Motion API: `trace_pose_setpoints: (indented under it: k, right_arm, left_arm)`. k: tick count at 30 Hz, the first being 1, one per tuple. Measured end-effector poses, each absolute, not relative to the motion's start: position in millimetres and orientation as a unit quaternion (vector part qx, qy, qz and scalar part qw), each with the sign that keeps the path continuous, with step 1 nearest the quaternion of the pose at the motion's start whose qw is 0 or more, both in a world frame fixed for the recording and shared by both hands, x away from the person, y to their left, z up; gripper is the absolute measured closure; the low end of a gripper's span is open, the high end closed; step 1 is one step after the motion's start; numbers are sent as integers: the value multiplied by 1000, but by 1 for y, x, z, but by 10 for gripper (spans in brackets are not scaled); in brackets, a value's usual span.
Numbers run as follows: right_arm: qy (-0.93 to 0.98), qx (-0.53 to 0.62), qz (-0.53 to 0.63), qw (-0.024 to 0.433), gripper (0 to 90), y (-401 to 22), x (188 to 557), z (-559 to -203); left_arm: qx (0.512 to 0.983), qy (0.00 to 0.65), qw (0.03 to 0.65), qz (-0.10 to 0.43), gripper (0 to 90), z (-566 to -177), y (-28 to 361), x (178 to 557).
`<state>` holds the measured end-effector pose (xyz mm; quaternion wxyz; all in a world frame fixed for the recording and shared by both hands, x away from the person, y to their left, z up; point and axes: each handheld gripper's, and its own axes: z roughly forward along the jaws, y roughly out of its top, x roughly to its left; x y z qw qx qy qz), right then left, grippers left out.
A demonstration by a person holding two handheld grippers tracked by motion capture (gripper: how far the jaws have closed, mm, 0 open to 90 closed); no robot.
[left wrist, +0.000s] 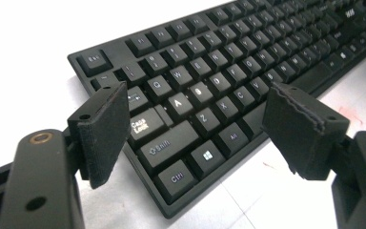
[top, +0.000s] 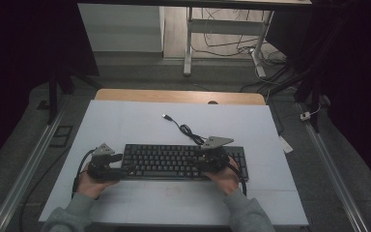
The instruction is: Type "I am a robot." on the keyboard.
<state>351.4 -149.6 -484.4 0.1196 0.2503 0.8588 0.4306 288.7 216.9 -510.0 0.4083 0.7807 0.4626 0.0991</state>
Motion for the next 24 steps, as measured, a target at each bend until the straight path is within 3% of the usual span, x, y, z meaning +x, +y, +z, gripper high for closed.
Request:
trace_pose_setpoints:
  k: [6, 8, 19, 24]
  right_arm:
    - [861, 248, 427, 119, 570, -153, 350, -485]
    - [862, 247, 427, 119, 569, -152, 350, -486]
    - [865, 245, 421, 120, 567, -150, 348, -487]
    - [865, 244, 422, 119, 566, -150, 349, -487]
  left_arm:
    - [784, 459, 405, 101, 262, -508, 217, 288]
    - [781, 464, 405, 105, 217, -507, 218, 288]
    - [807, 395, 421, 120, 435, -503, 199, 280]
    - [825, 364, 417, 116, 611, -505, 181, 281]
